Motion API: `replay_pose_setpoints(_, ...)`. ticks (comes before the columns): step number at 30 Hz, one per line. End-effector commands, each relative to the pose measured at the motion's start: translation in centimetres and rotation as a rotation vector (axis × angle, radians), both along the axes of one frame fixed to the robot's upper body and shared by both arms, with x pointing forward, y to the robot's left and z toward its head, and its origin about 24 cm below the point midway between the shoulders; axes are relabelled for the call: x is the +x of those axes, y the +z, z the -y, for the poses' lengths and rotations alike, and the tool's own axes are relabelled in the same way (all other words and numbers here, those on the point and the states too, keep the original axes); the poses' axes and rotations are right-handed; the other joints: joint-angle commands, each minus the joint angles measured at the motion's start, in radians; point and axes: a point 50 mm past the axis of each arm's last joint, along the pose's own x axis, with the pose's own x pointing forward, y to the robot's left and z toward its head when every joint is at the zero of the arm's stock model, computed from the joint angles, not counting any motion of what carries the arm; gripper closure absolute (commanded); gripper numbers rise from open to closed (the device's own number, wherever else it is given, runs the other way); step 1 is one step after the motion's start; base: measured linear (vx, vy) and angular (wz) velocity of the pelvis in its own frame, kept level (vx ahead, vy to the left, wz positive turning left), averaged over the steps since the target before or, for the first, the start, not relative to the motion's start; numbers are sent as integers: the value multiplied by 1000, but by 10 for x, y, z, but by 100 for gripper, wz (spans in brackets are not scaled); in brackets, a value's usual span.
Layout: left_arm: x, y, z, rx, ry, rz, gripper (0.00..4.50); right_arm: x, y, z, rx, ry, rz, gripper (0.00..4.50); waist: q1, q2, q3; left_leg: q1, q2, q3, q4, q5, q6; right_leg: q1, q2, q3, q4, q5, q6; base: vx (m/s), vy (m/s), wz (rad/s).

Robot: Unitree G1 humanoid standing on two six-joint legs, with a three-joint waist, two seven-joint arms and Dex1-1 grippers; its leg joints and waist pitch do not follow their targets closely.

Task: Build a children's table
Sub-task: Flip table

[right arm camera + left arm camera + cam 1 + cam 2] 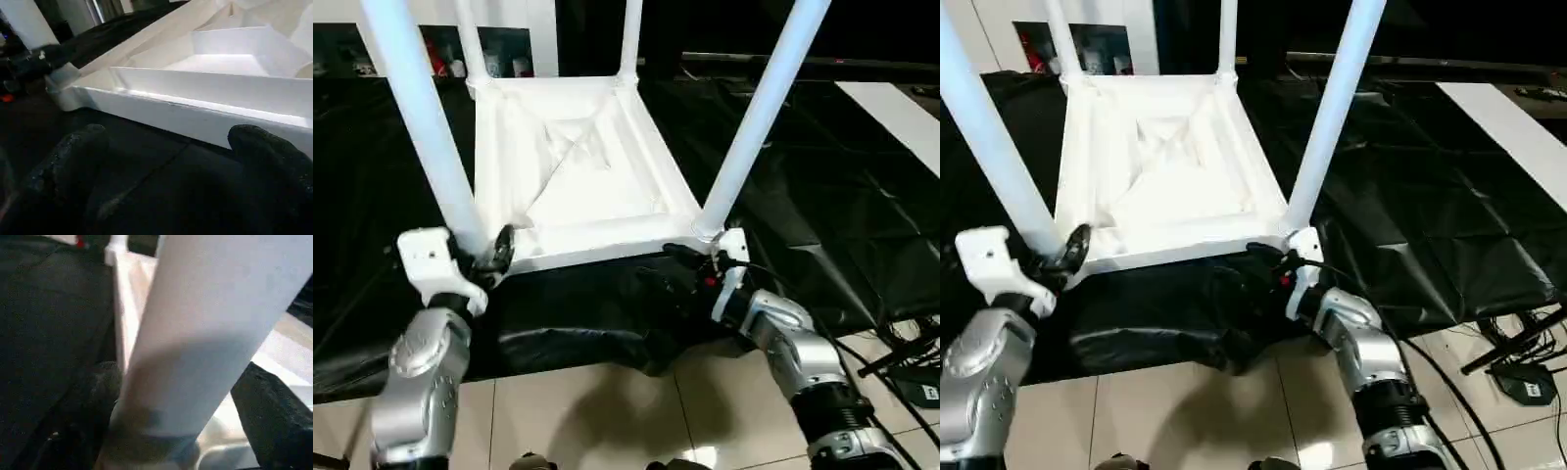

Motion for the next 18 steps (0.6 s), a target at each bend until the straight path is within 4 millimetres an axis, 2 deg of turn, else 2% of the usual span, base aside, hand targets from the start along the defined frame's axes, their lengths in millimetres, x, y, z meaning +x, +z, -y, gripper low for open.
replay_pose_setpoints(1,-5,-6,4,4,28,-41,87,0,1,-6,18,-19,-17,0,-1,12,-53,9,32,-2,-77,-133,53,42,-59,30,-58,-35,-247,0,0,0)
replay_pose_setpoints(5,-7,-8,5,-21,59,-49,116,0,1,-12,28,-13,-27,0,2,15,-52,12,33,-3,-80,-149,44,39,-59,31,-63,-75,-233,0,0,0)
replay_pose_setpoints(8,-5,-1,6,-80,81,3,135,0,1,-17,47,7,-33,0,1,7,-53,9,31,-3,-80,-146,42,41,-59,31,-63,-78,-224,0,0,0)
replay_pose_setpoints(9,-5,-1,6,-87,77,8,145,0,1,-18,48,8,-34,0,2,9,-54,9,31,-4,-79,-138,43,41,-61,31,-62,-75,-221,0,0,0)
replay_pose_setpoints(12,-5,0,9,-94,69,14,155,0,1,-17,53,12,-42,0,2,5,-54,9,30,-2,-78,-128,50,41,-60,32,-62,-72,-215,0,0,0)
replay_pose_setpoints(18,-3,2,17,-161,51,24,175,-2,-1,-16,53,23,-65,0,1,4,-56,9,31,-2,-76,-114,52,41,-60,32,-61,-70,-215,0,0,0)
